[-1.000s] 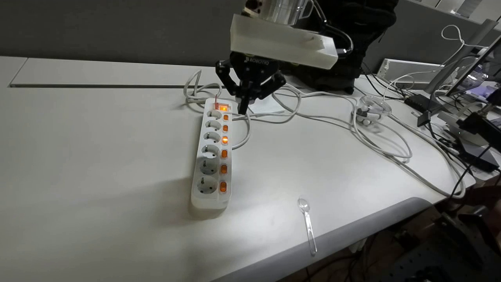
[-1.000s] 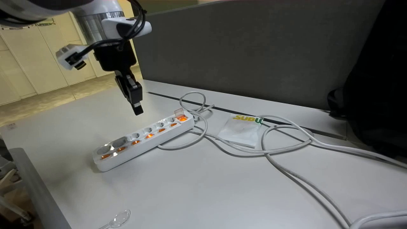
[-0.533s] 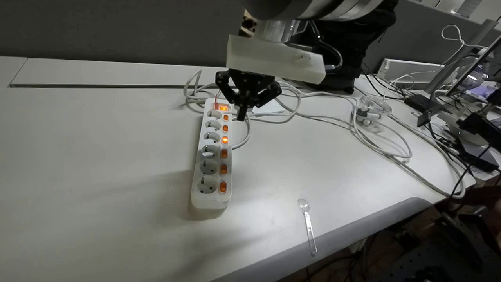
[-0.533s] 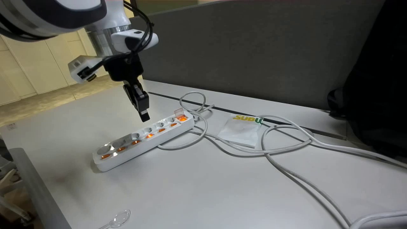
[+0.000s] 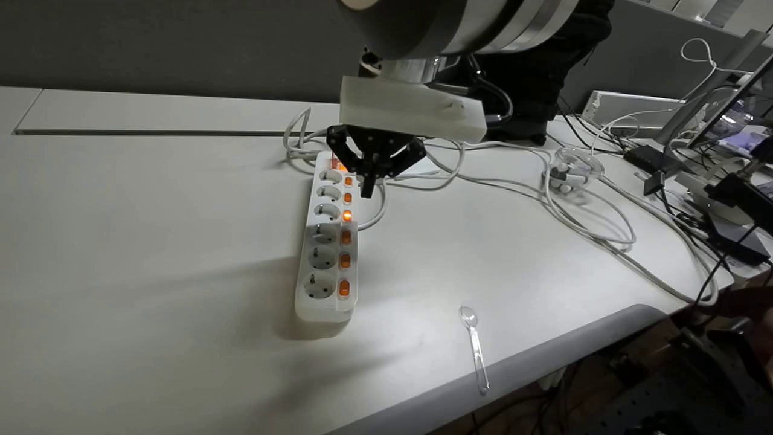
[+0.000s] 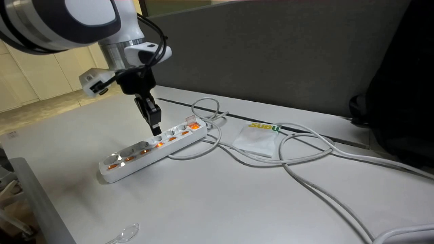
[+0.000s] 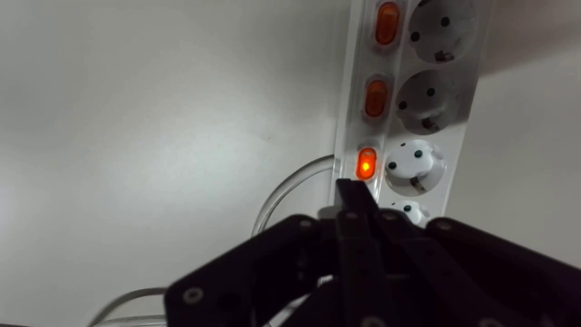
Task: Flip the fourth switch from the left on the adaptor.
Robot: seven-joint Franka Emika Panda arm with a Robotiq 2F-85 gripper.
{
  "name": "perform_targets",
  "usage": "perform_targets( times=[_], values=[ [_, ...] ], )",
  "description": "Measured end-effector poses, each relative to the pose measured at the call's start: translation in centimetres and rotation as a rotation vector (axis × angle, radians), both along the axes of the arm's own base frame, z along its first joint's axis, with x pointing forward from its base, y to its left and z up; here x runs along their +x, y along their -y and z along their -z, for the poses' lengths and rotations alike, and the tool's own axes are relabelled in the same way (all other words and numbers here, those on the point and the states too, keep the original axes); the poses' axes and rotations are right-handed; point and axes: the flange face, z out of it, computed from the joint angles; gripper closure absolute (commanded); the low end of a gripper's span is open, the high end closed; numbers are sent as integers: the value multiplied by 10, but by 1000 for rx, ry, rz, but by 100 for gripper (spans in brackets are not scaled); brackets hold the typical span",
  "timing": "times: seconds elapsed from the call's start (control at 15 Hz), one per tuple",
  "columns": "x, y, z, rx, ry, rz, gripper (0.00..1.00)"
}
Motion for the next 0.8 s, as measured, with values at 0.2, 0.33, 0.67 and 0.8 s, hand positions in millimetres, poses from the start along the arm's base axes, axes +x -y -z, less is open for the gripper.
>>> perform_targets(
  times=[0.2,0.33,0.67,0.8],
  values=[
    [1,-3,5,0,-8,-1,100],
    [0,-5,10,-2,-15,-1,100],
    [-1,-7,23,-8,-22,28,100],
    [-1,-5,29,-10,-20,44,100]
  ],
)
